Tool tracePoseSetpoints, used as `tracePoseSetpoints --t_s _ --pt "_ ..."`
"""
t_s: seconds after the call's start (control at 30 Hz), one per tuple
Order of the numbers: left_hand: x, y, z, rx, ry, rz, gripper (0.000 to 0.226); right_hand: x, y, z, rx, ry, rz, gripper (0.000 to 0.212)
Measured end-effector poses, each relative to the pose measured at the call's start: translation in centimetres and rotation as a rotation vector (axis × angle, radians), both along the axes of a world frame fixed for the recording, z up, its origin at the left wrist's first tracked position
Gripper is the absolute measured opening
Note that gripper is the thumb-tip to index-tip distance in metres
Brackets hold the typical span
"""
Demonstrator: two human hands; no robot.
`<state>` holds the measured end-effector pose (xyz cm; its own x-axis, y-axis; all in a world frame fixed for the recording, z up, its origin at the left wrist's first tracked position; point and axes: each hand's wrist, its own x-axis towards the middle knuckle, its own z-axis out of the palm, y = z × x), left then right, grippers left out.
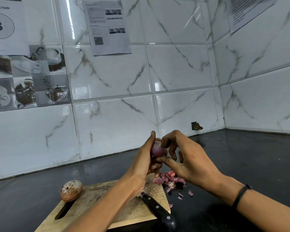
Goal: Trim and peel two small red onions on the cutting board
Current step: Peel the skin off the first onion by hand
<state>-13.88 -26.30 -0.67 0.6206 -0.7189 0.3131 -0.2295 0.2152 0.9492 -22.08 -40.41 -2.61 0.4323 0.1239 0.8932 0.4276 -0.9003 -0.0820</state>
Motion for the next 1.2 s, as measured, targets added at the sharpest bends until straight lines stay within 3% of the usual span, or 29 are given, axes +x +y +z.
tracePoseSetpoints --t_s 0.63,0.9,1.03,1.2 --pt "0.1 0.2 -0.3 0.055 0.013 -0.001 0.052 0.2 -0.4 -0.1 0.060 0.011 0.001 0.034" --pt "-0.9 -0.3 -0.1 0.132 -0.205 0.139 0.081 0.6 -0.3 -0.3 0.019 0.042 0.020 0.029" --pt "-1.2 -0.5 0.0 0.112 -0.213 0.196 0.070 0.7 -0.1 -0.5 -0.037 0.070 -0.029 0.021" --pt "-1.1 -0.3 -0.2 0.145 -0.223 0.221 0.068 0.6 -0.2 -0.2 -0.010 0.054 -0.016 0.031"
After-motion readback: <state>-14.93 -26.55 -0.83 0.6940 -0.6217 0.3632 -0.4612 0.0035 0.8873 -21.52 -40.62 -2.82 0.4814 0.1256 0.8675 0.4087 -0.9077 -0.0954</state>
